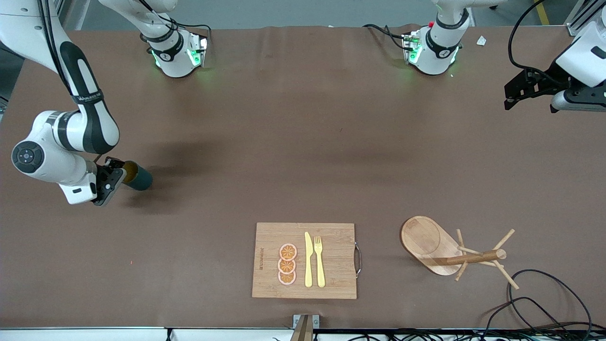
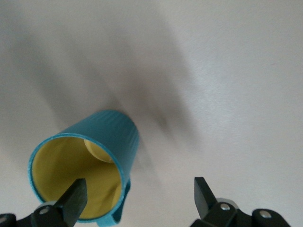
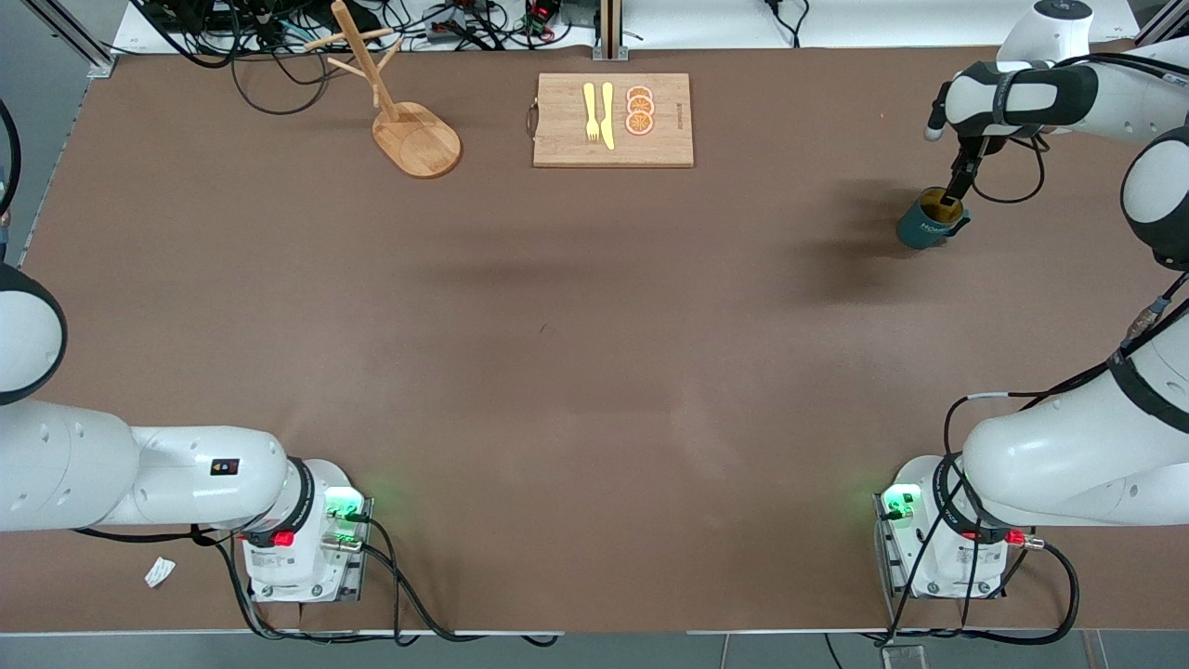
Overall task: Transfer cup from left to right arm and place
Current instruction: 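Lower the mug onto the table and open the right gripper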
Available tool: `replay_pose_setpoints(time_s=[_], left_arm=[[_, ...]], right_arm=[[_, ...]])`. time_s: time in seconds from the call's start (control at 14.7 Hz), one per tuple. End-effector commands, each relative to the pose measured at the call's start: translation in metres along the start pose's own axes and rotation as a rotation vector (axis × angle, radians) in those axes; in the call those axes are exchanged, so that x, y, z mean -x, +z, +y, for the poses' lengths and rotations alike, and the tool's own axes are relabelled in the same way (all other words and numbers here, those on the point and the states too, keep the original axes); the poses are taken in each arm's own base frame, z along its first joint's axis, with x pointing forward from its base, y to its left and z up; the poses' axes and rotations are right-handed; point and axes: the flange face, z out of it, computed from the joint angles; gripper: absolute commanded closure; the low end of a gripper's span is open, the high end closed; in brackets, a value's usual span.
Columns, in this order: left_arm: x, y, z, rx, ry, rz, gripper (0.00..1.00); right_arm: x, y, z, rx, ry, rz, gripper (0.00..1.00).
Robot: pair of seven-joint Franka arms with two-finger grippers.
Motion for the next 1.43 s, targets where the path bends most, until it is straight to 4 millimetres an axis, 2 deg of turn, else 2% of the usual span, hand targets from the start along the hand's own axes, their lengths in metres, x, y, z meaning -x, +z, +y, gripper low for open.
replay_pose_setpoints(time_s=[0.0,0.07,0.2,0.41,0.61,0.68,0.75,0.82,1.02,1.09,1.22,1.36], left_arm=[[0.003,-0.003,-0.001,0.013,0.008,0.016,0.0],[0.003,-0.002,-0.001,0.013,0.007,0.013,0.0],[0.003,-0.002,-0.004,0.012,0.001,0.014,0.0],[0.004,-0.003,-0.005,0.012,-0.004,0.014,0.0],[0.005,-0.005,-0.005,0.013,-0.013,0.017,0.0],[0.005,-0.004,-0.005,0.013,-0.013,0.017,0.0],[0.005,-0.004,-0.005,0.013,-0.015,0.017,0.0],[0.005,-0.003,-0.003,0.013,-0.013,0.015,0.0],[0.004,-0.003,-0.002,0.013,-0.013,0.022,0.0],[0.004,-0.003,-0.003,0.013,-0.015,0.022,0.0],[0.004,-0.002,-0.003,0.013,-0.016,0.018,0.0],[0.003,-0.001,-0.003,0.014,-0.016,0.017,0.0]], right_arm=[[0.004,-0.043,0.007,0.058,-0.064,0.008,0.0],[0.009,-0.058,0.014,0.064,-0.134,0.006,0.0],[0.004,-0.085,0.024,0.04,-0.233,-0.007,0.0],[0.007,-0.103,0.033,0.05,-0.221,-0.004,0.0],[0.006,-0.142,0.044,0.09,-0.218,0.003,0.0],[0.005,-0.159,0.047,0.093,-0.209,0.002,0.0],[-0.003,-0.178,0.048,0.095,-0.203,0.002,0.0],[-0.016,-0.19,0.045,0.088,-0.191,-0.004,0.0],[-0.024,-0.208,0.047,0.112,-0.187,0.003,0.0],[-0.019,-0.208,0.049,0.109,-0.165,0.012,0.0],[-0.004,-0.207,0.054,0.06,0.085,0.134,0.0],[-0.002,-0.208,0.047,0.002,0.172,0.147,0.0]])
